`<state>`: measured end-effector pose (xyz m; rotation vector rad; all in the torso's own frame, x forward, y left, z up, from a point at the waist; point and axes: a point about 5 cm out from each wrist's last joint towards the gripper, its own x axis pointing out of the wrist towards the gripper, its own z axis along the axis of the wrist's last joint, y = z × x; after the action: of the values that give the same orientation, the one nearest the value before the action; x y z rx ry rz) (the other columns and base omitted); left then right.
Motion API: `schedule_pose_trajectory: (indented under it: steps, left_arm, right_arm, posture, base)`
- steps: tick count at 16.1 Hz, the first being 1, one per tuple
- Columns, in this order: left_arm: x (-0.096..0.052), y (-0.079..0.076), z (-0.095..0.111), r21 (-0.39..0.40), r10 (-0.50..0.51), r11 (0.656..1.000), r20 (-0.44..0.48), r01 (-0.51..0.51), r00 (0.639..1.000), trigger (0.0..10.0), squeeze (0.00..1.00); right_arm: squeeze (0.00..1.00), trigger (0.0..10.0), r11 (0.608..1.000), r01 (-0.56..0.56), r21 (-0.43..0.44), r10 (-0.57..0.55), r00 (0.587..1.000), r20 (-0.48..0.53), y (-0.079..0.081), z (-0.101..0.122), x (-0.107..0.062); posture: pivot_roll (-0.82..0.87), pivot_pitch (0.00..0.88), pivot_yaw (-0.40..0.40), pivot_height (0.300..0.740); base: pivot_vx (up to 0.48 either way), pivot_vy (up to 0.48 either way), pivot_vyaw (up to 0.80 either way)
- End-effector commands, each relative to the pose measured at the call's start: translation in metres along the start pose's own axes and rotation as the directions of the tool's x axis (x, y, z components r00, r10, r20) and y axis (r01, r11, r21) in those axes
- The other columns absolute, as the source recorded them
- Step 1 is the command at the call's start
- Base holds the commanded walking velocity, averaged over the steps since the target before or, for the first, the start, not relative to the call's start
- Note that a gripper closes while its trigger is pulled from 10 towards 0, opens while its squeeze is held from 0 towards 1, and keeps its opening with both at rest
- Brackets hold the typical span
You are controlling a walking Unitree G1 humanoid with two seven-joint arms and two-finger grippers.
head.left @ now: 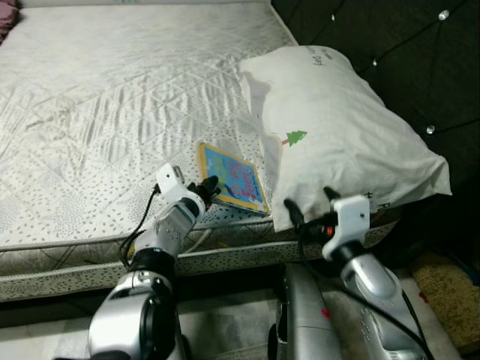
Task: Clean up the room
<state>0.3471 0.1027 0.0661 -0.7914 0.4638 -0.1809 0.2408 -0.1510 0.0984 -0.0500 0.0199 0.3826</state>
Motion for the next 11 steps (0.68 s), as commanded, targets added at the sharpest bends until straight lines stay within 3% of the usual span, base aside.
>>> schedule_pose_trajectory:
  steps: [1,3,4,7,11]
  left_arm:
    - [-0.002,0.012,-0.023,0.037,0.055,0.998,-0.109,-0.051,0.992,10.0,0.0]
    - [-0.003,0.018,-0.024,0.037,0.068,0.997,-0.117,-0.064,0.991,10.0,0.05]
    - [-0.004,0.022,-0.025,0.069,0.094,0.994,-0.133,-0.085,0.987,10.0,0.97]
    - [-0.004,0.026,-0.026,0.116,0.111,0.989,-0.138,-0.095,0.984,10.0,1.0]
    - [-0.007,0.037,-0.01,0.205,0.154,0.969,-0.085,-0.134,0.984,10.0,1.0]
  right_arm:
    - [0.0,10.0,0.994,-0.095,-0.053,0.096,0.995,0.018,0.01,0.008,-0.003]
    - [0.0,10.0,0.997,-0.059,-0.046,0.06,0.998,0.009,0.006,0.008,-0.004]
    - [0.0,10.0,0.998,-0.04,-0.054,0.041,0.999,0.009,0.003,0.008,-0.003]
    - [0.0,10.0,0.999,-0.016,-0.052,0.016,1.0,-0.001,-0.003,0.008,-0.002]
    - [0.0,10.0,0.995,0.027,-0.093,-0.025,0.999,0.023,-0.008,0.01,0.004]
  posture:
    - [-0.21,0.08,-0.007,0.527]
    - [-0.21,0.074,-0.006,0.527]
    - [-0.21,0.073,-0.007,0.527]
    - [-0.21,0.059,-0.008,0.527]
    - [-0.19,0.046,-0.012,0.527]
  base:
    - [0.0,0.0,0.0]
    - [0.0,0.0,0.0]
    - [0.0,0.0,0.0]
    - [0.0,0.0,0.0]
    - [0.0,0.0,0.0]
